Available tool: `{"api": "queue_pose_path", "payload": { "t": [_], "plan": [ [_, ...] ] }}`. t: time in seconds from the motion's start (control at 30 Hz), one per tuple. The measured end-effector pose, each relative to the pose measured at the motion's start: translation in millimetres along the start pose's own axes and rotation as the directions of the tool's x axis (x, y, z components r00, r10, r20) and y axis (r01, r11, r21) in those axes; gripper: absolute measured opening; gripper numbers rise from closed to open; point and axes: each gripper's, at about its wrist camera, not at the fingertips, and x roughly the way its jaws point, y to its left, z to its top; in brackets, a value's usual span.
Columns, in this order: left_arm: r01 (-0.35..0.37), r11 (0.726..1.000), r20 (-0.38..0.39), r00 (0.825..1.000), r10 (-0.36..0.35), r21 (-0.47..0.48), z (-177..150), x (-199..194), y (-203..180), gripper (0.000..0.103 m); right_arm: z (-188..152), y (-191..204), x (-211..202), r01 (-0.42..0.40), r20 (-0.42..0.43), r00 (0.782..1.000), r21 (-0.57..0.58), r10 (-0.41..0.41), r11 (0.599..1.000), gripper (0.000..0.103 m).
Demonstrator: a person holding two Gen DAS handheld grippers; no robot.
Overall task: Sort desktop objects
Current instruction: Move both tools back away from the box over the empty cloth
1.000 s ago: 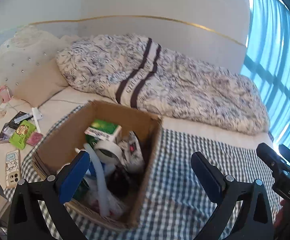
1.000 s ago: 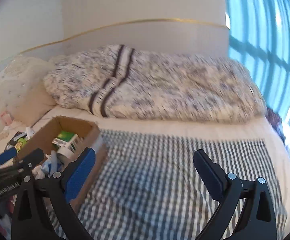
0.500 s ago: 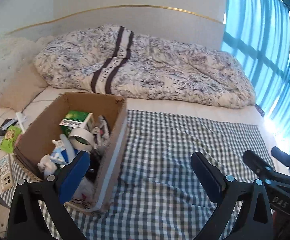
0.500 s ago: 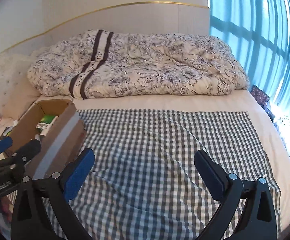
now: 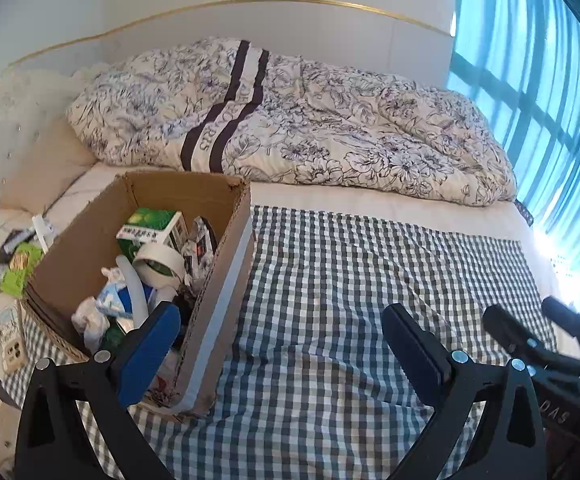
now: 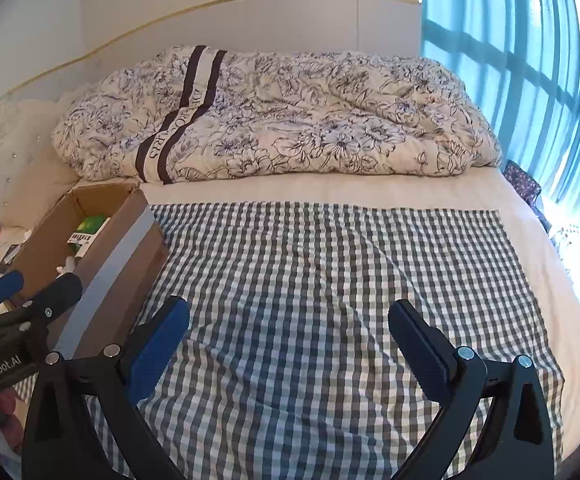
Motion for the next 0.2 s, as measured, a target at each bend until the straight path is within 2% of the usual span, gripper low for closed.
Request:
{"api": "queue_pose_path", "payload": {
  "t": [0.07, 0.2],
  "plan": [
    [0.026, 1.0, 0.002, 1.0, -0.026, -0.009, -2.9, -0.9, 1.5, 0.103, -1.1, -1.6, 0.6, -0.001, -0.003, 1.0, 0.002, 0.001, 1.0, 0.1],
    [0.014, 1.0, 0.02, 1.0, -0.014, 0.018, -4.8, -4.4, -1.7, 0.103, -1.8, -3.0, 1.2, 0.007, -0.003, 1.0, 0.005, -0.006, 1.0, 0.1]
  ]
}}
